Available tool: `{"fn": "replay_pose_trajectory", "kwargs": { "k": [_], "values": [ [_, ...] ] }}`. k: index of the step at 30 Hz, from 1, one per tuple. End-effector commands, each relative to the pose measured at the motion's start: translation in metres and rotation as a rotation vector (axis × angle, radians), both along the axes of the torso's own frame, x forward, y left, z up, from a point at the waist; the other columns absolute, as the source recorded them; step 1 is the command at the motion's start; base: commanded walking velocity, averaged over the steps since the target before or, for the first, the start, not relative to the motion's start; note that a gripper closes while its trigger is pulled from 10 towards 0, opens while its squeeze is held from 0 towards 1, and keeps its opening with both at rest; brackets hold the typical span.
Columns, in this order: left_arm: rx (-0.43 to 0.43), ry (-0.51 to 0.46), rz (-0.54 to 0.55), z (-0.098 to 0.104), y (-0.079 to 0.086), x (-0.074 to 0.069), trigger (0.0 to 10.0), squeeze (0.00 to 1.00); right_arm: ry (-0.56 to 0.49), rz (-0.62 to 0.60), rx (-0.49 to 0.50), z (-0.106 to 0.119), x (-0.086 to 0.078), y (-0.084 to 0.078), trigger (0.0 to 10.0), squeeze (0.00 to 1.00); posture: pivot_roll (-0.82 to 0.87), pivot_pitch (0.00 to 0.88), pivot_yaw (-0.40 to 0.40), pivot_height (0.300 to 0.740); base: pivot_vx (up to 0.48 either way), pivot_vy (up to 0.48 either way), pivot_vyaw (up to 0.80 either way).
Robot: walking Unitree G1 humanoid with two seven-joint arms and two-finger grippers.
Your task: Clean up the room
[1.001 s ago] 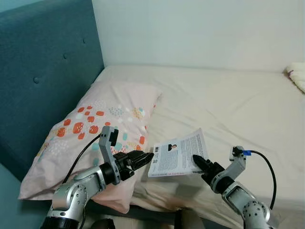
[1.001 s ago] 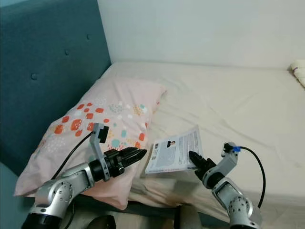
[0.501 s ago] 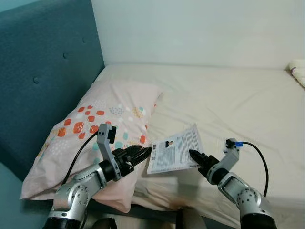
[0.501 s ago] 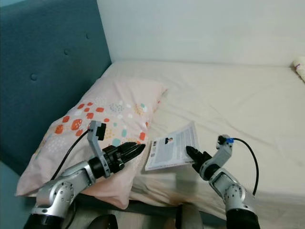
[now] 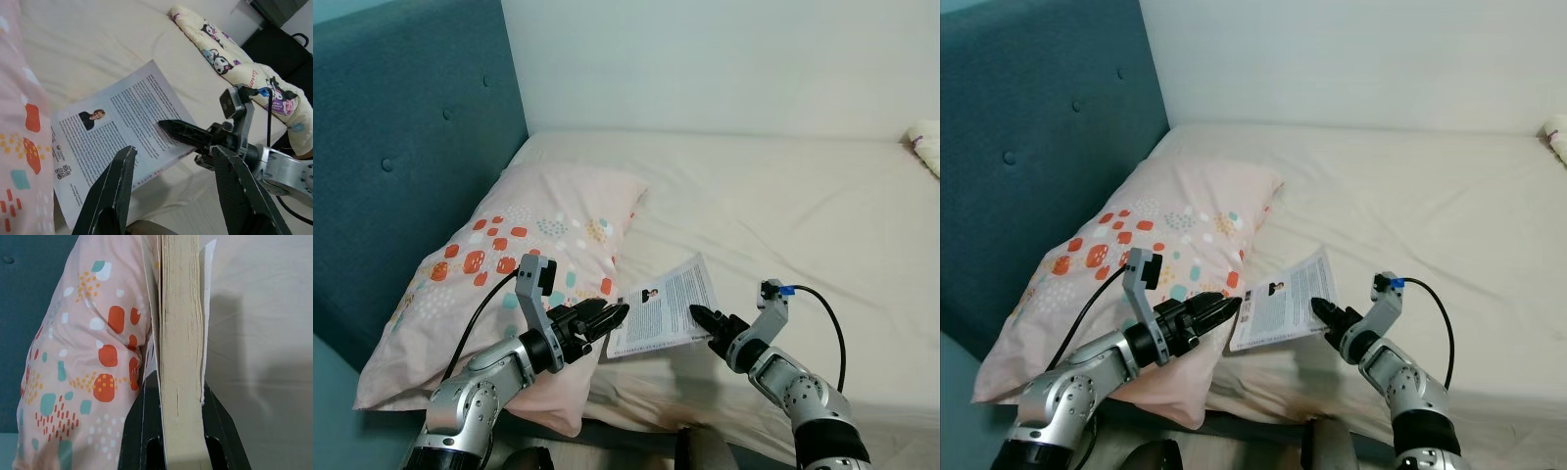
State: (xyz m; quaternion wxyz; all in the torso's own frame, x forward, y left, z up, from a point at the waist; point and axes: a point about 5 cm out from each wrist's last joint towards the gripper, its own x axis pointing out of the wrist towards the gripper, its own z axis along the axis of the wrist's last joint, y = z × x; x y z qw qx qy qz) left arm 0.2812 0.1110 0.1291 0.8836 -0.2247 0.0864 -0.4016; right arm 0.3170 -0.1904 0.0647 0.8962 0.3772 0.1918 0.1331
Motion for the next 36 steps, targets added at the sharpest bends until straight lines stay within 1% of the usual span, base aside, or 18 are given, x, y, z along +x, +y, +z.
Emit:
{"fn": "replay_pose_trajectory", "kwargs": {
  "k": [1,4,5,8,9,12,14,18,20,24,25,27,28,30,31,32,33,36],
  "values": [
    [0.009,-0.016,-0.028,0.001,-0.001,-0.004,10.0,0.00,-0.028,0.013,-0.004,0.003,0.004,0.005,10.0,0.00,0.01,0.095,-0.003,0.585,0.000,0.000,0.00],
    [0.034,-0.030,-0.121,0.000,-0.007,-0.013,10.0,0.00,-0.029,0.010,-0.004,0.002,0.005,0.006,10.0,0.00,0.01,0.092,-0.002,0.585,0.000,0.000,0.00],
    [0.034,-0.030,-0.121,0.000,-0.007,-0.013,10.0,0.00,-0.029,0.010,-0.004,0.002,0.005,0.006,10.0,0.00,0.01,0.092,-0.002,0.585,0.000,0.000,0.00],
    [0.094,-0.066,-0.187,-0.001,-0.011,-0.019,10.0,0.00,-0.029,0.010,0.000,0.001,0.006,0.008,10.0,0.00,0.02,0.088,-0.002,0.585,0.000,0.000,0.00],
    [0.118,-0.083,-0.173,-0.002,-0.011,-0.018,10.0,0.00,-0.029,0.010,0.001,0.000,0.007,0.008,10.0,0.00,0.02,0.086,-0.001,0.585,0.000,0.000,0.00],
    [0.132,-0.096,-0.152,-0.002,-0.010,-0.015,10.0,0.00,-0.030,0.010,0.002,0.000,0.007,0.008,10.0,0.00,0.02,0.085,-0.001,0.585,0.000,0.000,0.00],
    [0.150,-0.122,-0.090,-0.001,-0.007,-0.009,10.0,0.00,-0.030,0.012,0.005,-0.001,0.007,0.009,10.0,0.00,0.02,0.083,0.000,0.585,0.000,0.000,0.00],
    [0.153,-0.132,-0.055,-0.001,-0.005,-0.006,10.0,0.00,-0.030,0.014,0.006,-0.001,0.007,0.010,10.0,0.00,0.02,0.082,0.000,0.585,0.000,0.000,0.00],
    [0.155,-0.142,-0.003,0.001,-0.001,-0.001,10.0,0.00,-0.031,0.021,0.001,-0.001,0.007,0.010,10.0,0.00,0.02,0.077,0.004,0.585,0.000,0.000,0.00],
    [0.156,-0.140,-0.002,0.001,0.000,-0.001,10.0,0.00,-0.029,0.021,-0.006,-0.003,0.006,0.009,10.0,0.00,0.02,0.072,0.005,0.585,0.000,0.000,0.00],
    [0.156,-0.138,-0.008,0.000,0.000,-0.002,10.0,0.00,-0.028,0.019,-0.008,-0.003,0.006,0.009,10.0,0.11,0.02,0.071,0.004,0.585,0.000,0.000,0.00],
    [0.157,-0.138,-0.011,0.000,0.000,-0.003,10.0,0.00,-0.027,0.018,-0.009,-0.004,0.006,0.008,10.0,0.11,0.02,0.071,0.004,0.585,0.000,0.000,0.00],
    [0.157,-0.138,-0.014,0.000,-0.001,-0.003,10.0,0.00,-0.026,0.016,-0.011,-0.004,0.006,0.008,10.0,0.95,0.02,0.069,0.004,0.585,0.000,0.000,0.00],
    [0.156,-0.143,-0.014,0.000,-0.002,-0.003,10.0,0.00,-0.025,0.014,-0.014,-0.004,0.007,0.008,10.0,0.95,0.02,0.068,0.003,0.585,0.000,0.000,0.00],
    [0.154,-0.144,-0.016,0.000,-0.003,-0.003,10.0,0.00,-0.024,0.012,-0.017,-0.004,0.007,0.007,10.0,0.89,0.02,0.067,0.003,0.585,0.000,0.000,0.00],
    [0.153,-0.145,-0.016,0.000,-0.003,-0.003,10.0,0.00,-0.024,0.010,-0.019,-0.004,0.007,0.007,10.0,0.69,0.02,0.067,0.003,0.585,0.000,0.000,0.00],
    [0.149,-0.145,-0.020,0.000,-0.004,-0.003,10.0,0.00,-0.023,0.006,-0.023,-0.004,0.008,0.006,10.0,0.00,0.02,0.065,0.004,0.585,0.000,0.000,0.00],
    [0.144,-0.146,-0.024,0.000,-0.005,-0.003,10.0,0.00,-0.023,0.002,-0.027,-0.004,0.008,0.006,10.0,0.00,0.02,0.065,0.004,0.585,0.000,0.000,0.00]
  ]
}}
